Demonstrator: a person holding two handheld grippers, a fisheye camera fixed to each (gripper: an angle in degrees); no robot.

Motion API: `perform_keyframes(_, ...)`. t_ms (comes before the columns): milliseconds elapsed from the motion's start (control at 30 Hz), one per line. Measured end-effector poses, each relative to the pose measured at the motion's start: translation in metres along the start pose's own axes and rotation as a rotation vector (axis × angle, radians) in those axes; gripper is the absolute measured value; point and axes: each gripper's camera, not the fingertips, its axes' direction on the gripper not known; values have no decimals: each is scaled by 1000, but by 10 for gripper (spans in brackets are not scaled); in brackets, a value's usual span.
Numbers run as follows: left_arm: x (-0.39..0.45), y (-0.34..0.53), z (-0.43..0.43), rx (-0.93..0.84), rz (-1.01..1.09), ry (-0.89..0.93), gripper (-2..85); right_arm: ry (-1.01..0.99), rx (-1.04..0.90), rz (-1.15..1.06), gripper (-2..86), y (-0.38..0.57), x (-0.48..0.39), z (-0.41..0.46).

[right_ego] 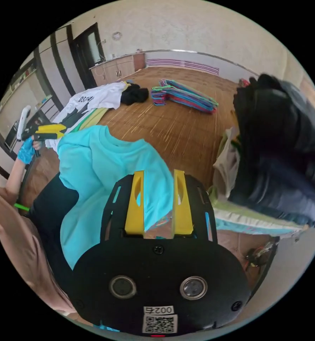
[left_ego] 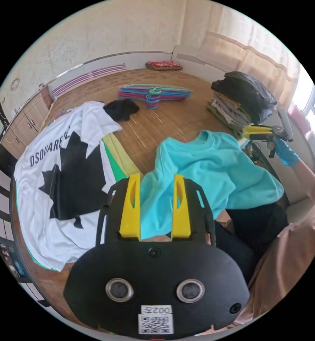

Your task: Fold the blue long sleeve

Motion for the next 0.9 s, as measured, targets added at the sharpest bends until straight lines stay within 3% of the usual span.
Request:
perform_keyframes(200,-2,61,-1,-44,-108,-28,102,18,-80,96,146,38,-10,4)
perform_keyframes(567,11,128,-45,31,-212,-189,11,93,-99,154,107,74,-43,-63)
perform_keyframes(900,38,180,-129,124,-196,-163,-10,160,90,106,40,119,-99,-191)
